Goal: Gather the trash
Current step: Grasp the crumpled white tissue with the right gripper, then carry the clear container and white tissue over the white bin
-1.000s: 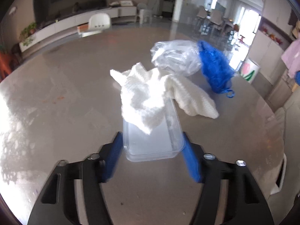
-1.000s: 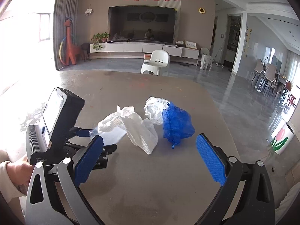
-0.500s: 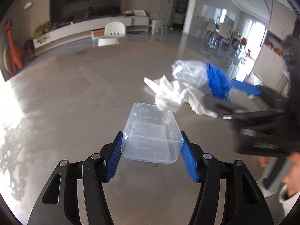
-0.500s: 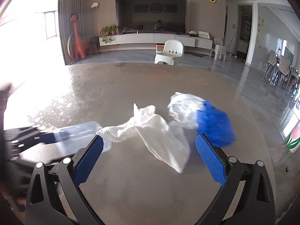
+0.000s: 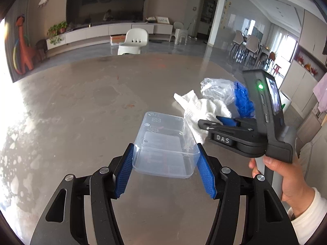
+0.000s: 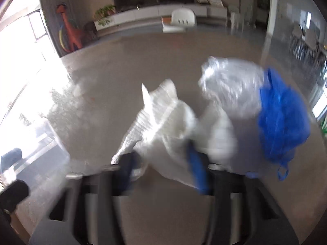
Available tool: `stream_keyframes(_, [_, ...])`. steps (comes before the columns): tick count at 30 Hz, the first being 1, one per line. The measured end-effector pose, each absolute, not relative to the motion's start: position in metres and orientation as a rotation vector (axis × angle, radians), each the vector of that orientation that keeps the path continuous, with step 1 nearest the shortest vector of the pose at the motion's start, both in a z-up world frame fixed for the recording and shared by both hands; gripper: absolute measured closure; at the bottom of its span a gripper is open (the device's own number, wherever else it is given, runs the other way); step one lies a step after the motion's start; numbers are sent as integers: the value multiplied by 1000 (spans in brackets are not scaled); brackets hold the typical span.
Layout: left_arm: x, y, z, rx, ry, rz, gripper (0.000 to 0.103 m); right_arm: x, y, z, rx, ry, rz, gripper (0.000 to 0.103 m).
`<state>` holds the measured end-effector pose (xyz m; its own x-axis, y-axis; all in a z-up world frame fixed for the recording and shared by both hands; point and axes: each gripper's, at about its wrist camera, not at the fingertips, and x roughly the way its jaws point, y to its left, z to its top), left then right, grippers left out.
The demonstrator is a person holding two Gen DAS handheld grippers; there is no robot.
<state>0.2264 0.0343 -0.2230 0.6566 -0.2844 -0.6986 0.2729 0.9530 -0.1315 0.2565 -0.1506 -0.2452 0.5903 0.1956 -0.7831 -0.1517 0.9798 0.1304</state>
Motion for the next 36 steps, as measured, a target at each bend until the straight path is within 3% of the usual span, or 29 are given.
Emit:
stream_keyframes(12, [203, 17, -201, -22, 757, -334, 45, 147, -193, -161, 84, 705, 214, 95])
stream_keyframes(22, [154, -68, -166, 11, 701, -498, 45, 27, -278, -97, 117, 562, 66, 95])
stream_keyframes(36, [85, -218, -168, 102, 719, -781, 45, -65, -372, -105, 154, 510, -191, 95])
